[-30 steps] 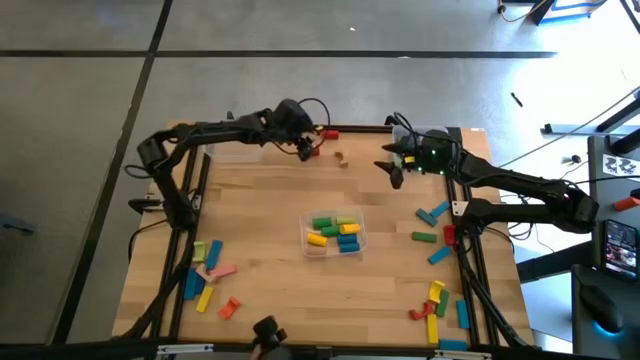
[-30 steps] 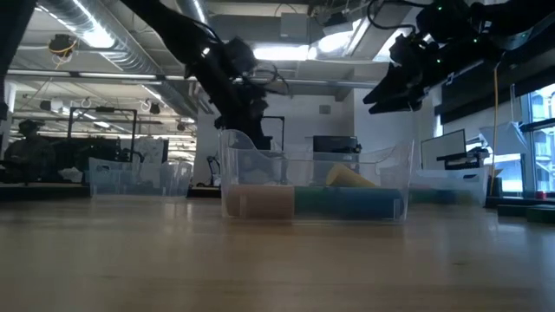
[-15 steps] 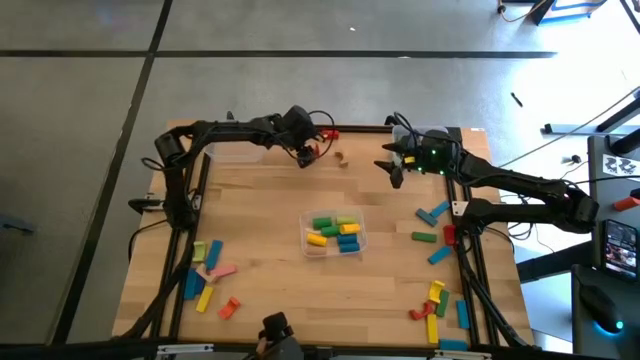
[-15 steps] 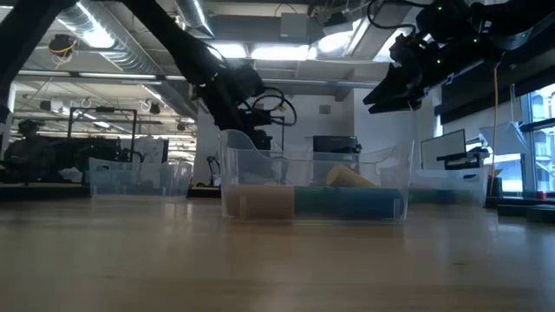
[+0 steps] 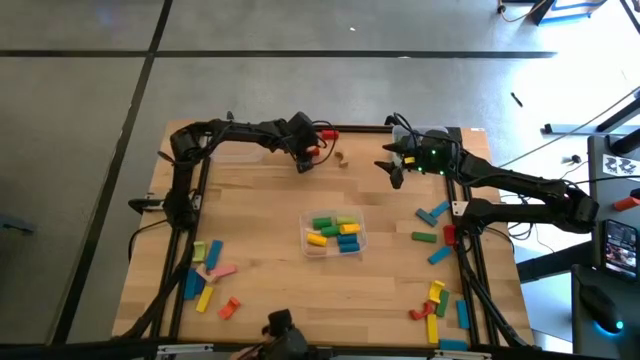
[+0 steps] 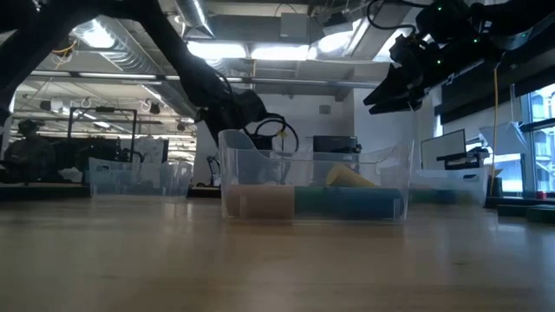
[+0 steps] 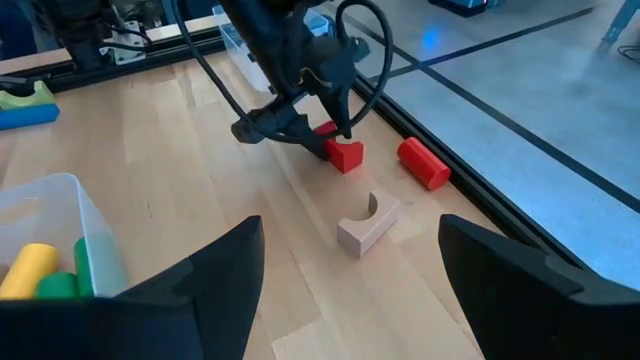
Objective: Sort blocks by size
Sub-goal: Put the red arch block into the top right transparent bin
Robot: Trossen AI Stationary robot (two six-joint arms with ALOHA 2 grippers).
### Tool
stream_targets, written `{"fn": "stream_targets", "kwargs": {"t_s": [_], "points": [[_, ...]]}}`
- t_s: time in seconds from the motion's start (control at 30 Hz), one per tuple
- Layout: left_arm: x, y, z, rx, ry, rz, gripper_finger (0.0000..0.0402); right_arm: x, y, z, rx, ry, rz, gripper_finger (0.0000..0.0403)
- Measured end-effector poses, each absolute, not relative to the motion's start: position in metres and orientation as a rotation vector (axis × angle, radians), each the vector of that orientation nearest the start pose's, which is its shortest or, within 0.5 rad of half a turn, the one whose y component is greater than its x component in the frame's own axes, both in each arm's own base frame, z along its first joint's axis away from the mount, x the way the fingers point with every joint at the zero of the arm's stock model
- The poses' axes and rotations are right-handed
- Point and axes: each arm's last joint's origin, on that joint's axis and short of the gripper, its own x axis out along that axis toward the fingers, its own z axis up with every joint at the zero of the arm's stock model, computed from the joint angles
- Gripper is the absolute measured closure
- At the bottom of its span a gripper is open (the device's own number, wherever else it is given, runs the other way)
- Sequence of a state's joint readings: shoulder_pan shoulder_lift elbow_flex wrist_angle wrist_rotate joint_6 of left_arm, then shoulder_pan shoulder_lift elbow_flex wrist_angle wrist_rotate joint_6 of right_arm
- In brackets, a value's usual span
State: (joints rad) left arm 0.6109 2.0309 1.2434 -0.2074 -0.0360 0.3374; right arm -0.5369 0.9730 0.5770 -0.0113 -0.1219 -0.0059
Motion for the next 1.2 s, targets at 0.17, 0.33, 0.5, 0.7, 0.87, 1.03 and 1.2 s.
{"fn": "stream_targets", "kwargs": {"t_s": [0.17,0.33,0.5,0.7,0.87,1.03,1.2], "points": [[0.332,0.233,0.126,0.001,1.039,0.388,0.0267,0.182,-0.104,0.244,0.126,0.388,-0.409,0.0111],[0.333,0.233,0.127,0.01,1.039,0.384,0.0286,0.182,-0.104,0.244,0.126,0.389,-0.408,0.0111],[0.332,0.232,0.131,-0.015,1.03,0.406,0.0286,0.181,-0.104,0.244,0.123,0.394,-0.406,0.0111],[0.331,0.223,0.149,-0.02,1.021,0.41,0.0282,0.18,-0.103,0.241,0.137,0.421,-0.406,0.0111],[0.332,0.209,0.168,0.003,1.011,0.399,0.0286,0.18,-0.103,0.241,0.143,0.422,-0.408,0.0111],[0.336,0.195,0.185,0.037,0.98,0.416,0.0283,0.18,-0.103,0.241,0.144,0.422,-0.408,0.0111],[0.342,0.18,0.194,0.071,0.964,0.395,0.0286,0.18,-0.103,0.24,0.192,0.423,-0.409,0.0111]]}}
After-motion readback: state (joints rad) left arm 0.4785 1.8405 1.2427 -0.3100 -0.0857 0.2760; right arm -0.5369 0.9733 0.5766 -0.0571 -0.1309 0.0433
